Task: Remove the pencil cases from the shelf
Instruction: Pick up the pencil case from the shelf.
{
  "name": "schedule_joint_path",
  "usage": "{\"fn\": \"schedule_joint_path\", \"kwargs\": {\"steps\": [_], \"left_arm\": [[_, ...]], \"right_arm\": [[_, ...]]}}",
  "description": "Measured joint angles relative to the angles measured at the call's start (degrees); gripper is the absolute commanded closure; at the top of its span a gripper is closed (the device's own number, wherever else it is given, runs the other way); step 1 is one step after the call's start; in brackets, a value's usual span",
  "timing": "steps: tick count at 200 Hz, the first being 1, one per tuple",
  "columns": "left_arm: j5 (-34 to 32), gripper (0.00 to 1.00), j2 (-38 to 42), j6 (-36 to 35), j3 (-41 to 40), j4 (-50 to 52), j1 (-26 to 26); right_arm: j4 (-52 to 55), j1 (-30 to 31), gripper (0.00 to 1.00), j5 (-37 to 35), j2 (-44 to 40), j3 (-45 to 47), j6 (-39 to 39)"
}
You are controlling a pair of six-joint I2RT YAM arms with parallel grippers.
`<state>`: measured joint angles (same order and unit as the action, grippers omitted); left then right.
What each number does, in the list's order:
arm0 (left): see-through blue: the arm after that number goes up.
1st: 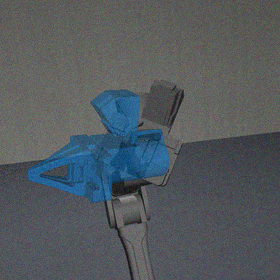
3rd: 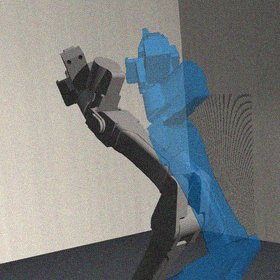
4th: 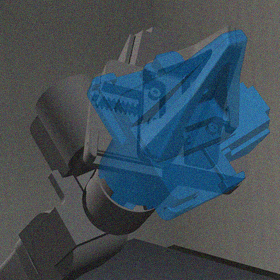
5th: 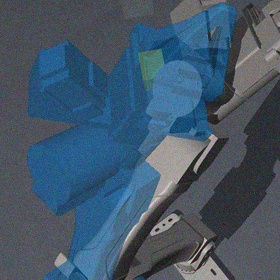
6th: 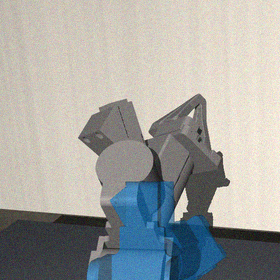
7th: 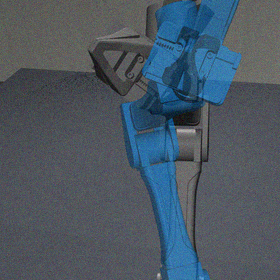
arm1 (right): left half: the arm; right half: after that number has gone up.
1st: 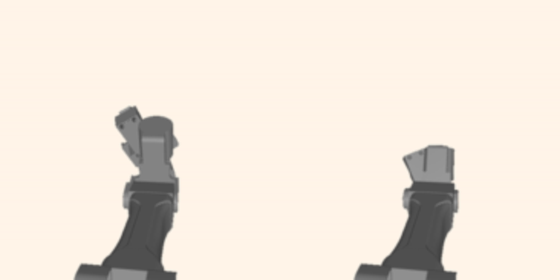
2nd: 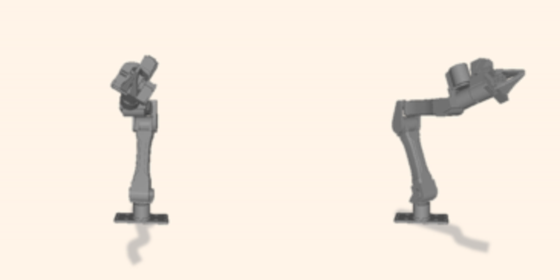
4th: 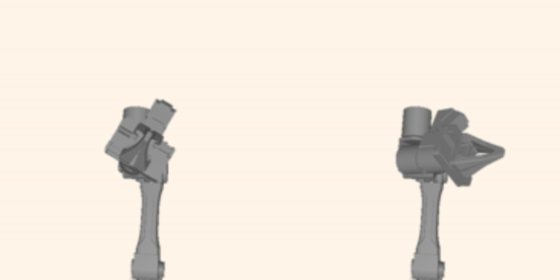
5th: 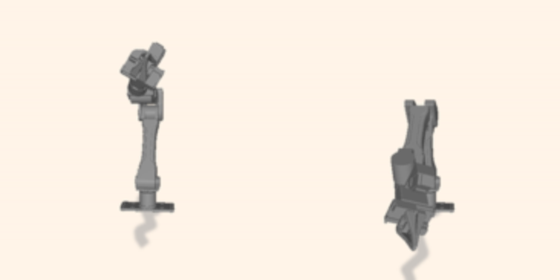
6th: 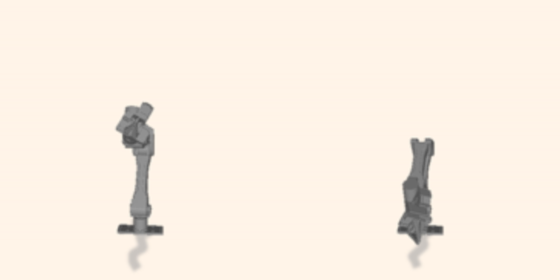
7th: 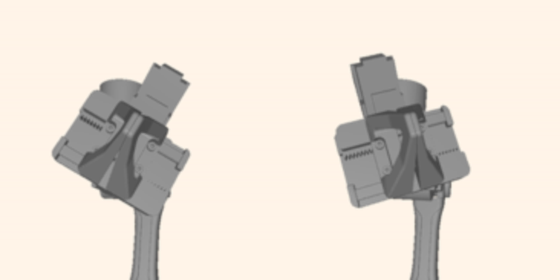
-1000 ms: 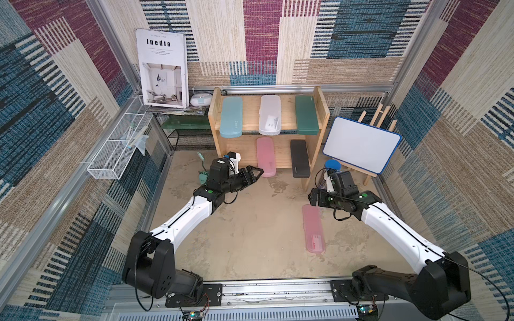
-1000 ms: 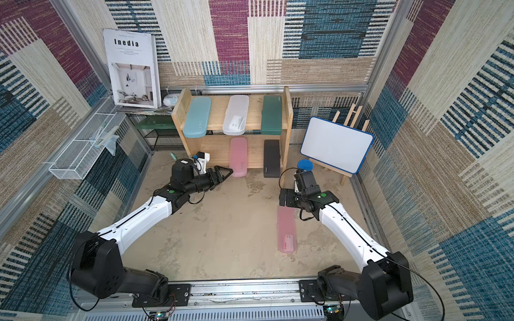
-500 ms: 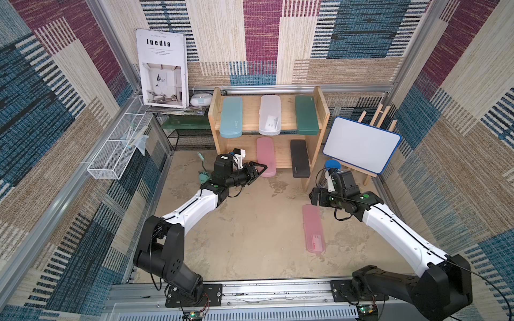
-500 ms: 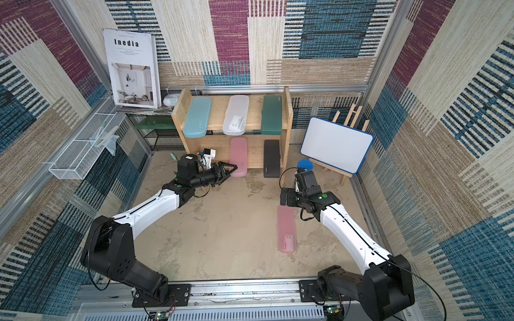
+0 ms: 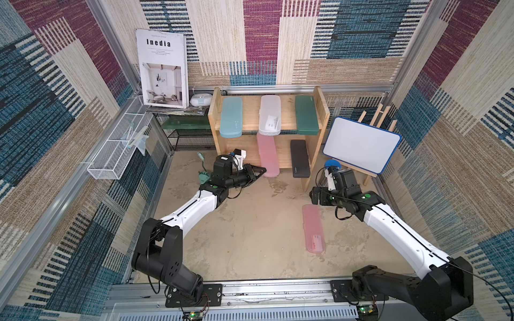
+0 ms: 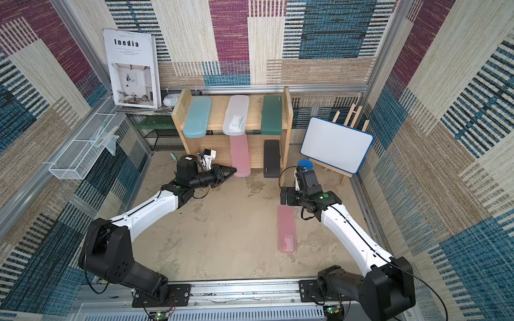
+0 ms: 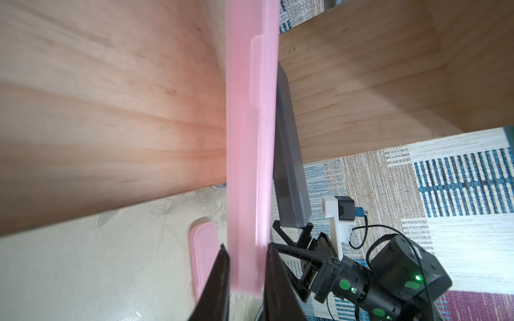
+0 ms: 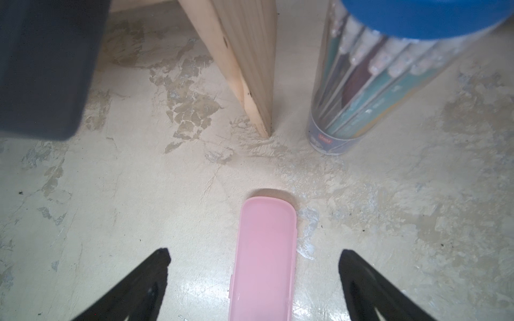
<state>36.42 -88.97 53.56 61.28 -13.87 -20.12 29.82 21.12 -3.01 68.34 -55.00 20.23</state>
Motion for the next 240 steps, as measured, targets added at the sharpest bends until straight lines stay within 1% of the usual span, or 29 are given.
{"fn": "schedule_joint_path", "kwargs": {"steps": [26, 69, 89, 124, 148, 183, 213, 240], "left_arm": [[-0.55, 0.87, 1.09, -0.81, -0.02, 1.18, 0.0], [-4.57, 0.92, 6.21, -6.32, -1.11, 6.78, 0.0], [-5.51, 0.96, 8.2, -8.72, -2.1, 8.46, 0.0], [-8.04, 0.97, 14.56, -13.77, -6.19, 13.09, -0.02], [-9.07, 0.97, 20.28, -17.27, -9.86, 17.05, 0.0], [-9.79, 0.97, 29.68, -20.5, -16.57, 20.48, -0.02], [-11.37, 0.97, 35.91, -20.79, -19.96, 21.94, -0.04], [-12.68, 0.97, 39.47, -20.76, -20.79, 22.51, -0.02]], "right_arm": [[-0.13, 0.07, 0.01, 0.07, -0.96, -0.87, -0.42], [-1.31, 0.11, 0.01, 0.74, -2.78, -3.98, -1.01], [-1.38, 0.11, 0.01, 1.9, -2.73, -5.81, -1.29], [-2.6, 0.81, 0.01, 7.54, -2.32, -9.84, -1.38], [-5.99, 3.76, 0.01, 12.96, -1.49, -12.2, -0.48], [-14.4, 10.62, 0.01, 20.74, 4.09, -13.25, 3.04], [-21.33, 12.76, 0.01, 26.95, 11.3, -14.38, 7.78], [-25.03, 15.15, 0.01, 31.12, 19.12, -19.96, 10.56]]}}
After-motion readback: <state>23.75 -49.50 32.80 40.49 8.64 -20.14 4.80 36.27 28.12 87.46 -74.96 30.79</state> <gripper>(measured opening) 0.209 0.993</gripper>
